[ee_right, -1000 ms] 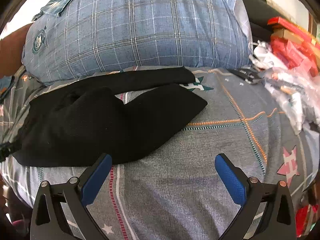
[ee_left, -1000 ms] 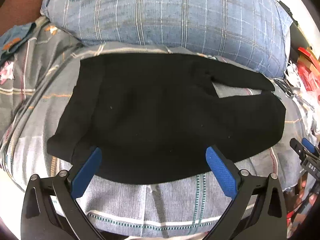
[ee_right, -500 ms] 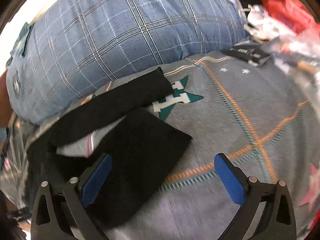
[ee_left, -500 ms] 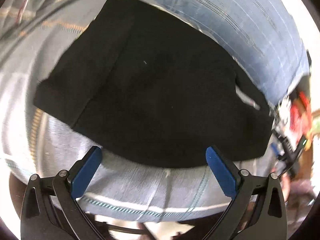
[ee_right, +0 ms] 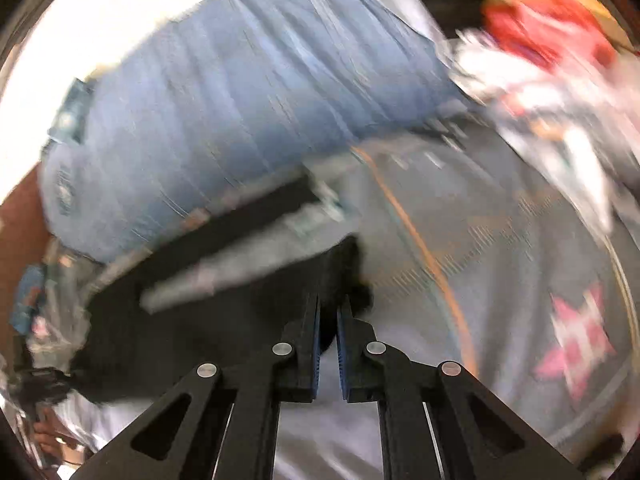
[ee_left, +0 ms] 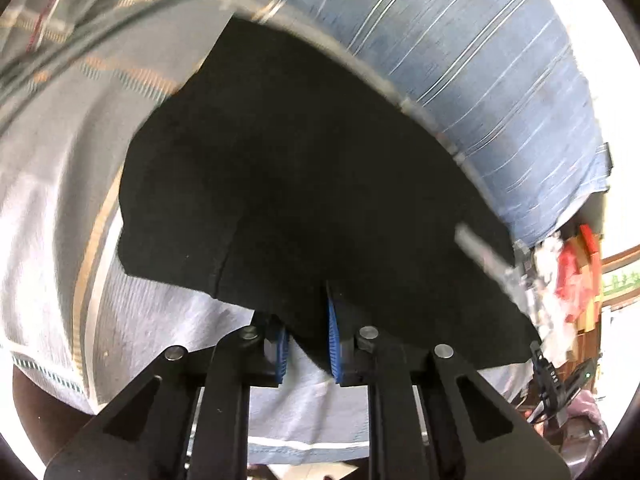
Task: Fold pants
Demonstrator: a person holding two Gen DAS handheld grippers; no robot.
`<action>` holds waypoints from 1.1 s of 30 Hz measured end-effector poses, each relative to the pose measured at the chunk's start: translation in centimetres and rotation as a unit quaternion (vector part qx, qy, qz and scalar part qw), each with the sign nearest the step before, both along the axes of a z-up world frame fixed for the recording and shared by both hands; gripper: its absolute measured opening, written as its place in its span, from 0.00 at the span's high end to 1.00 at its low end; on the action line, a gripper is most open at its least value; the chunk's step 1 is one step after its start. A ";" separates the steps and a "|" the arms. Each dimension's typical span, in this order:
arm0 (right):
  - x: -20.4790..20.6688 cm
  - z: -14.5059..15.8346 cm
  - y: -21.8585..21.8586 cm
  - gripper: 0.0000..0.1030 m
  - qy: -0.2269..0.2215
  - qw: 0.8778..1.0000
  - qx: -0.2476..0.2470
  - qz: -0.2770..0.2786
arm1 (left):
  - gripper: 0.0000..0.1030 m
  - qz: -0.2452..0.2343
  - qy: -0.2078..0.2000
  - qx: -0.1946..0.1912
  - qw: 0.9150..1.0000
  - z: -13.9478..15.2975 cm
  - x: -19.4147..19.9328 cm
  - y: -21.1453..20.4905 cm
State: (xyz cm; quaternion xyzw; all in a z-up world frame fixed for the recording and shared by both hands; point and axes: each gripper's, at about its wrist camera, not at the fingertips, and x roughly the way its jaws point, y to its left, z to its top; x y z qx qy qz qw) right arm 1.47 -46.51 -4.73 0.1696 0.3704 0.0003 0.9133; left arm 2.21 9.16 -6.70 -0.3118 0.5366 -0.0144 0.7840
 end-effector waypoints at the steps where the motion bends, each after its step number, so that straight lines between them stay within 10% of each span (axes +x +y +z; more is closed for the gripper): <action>1: -0.1 -1.4 -0.5 0.94 0.027 1.000 0.002 -0.009 | 0.86 0.000 0.009 -0.005 1.000 -0.6 -0.2 0.1; 9: -3.1 0.8 -2.8 0.89 -0.005 0.998 0.027 -0.051 | 0.80 -0.057 -0.070 0.009 0.996 4.9 -4.2 3.1; 14: 2.7 3.5 -1.4 0.87 -0.014 0.999 0.036 -0.008 | 0.25 -0.009 -0.114 0.079 0.990 8.0 -1.8 6.6; 22: 17.7 2.4 2.3 0.67 0.061 0.996 0.055 0.034 | 0.25 0.007 0.000 0.044 0.999 4.8 10.2 8.6; 33: 27.6 -1.2 3.8 0.35 0.108 0.993 0.017 0.055 | 0.25 0.017 0.099 0.023 0.995 0.4 18.9 11.3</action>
